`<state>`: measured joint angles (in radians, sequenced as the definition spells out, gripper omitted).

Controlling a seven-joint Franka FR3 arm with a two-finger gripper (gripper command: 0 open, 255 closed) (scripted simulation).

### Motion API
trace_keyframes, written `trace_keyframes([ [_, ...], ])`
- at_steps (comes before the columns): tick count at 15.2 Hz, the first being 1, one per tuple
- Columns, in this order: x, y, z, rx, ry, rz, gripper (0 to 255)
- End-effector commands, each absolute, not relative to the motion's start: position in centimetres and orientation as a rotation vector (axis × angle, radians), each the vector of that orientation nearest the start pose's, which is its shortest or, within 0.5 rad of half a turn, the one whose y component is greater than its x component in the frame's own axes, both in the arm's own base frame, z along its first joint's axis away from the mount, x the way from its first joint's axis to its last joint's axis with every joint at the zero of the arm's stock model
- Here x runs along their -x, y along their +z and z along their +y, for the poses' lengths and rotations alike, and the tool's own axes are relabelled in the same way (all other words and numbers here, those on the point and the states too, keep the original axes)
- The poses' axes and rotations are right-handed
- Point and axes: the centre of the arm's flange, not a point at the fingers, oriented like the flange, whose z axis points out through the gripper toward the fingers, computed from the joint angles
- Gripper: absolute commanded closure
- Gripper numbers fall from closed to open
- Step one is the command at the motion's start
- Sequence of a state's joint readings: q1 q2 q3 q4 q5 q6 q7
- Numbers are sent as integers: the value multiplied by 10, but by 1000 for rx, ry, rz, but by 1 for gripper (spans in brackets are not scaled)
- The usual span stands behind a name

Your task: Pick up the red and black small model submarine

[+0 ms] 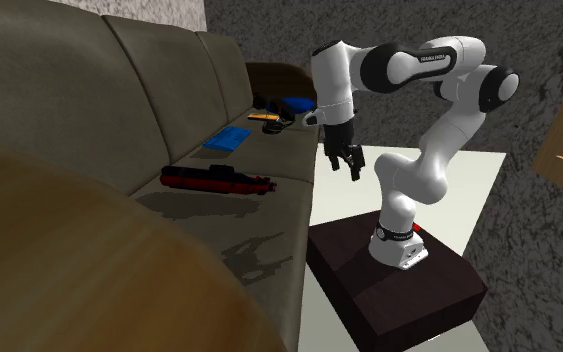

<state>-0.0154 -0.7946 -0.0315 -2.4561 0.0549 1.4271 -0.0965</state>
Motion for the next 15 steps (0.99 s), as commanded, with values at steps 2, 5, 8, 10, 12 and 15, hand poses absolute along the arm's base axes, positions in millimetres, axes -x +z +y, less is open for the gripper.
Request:
trace_keyframes([
  [2, -293, 535, -15, 3036, 340, -93, 0],
  [5, -322, 530, -34, 3060, 315, -84, 0],
  [8, -351, 526, -54, 3085, 289, -75, 0],
  [10, -371, 525, -67, 3101, 272, -69, 0],
  [12, -390, 523, -80, 3117, 254, -63, 0],
  [15, -419, 522, -100, 3141, 227, -54, 0],
])
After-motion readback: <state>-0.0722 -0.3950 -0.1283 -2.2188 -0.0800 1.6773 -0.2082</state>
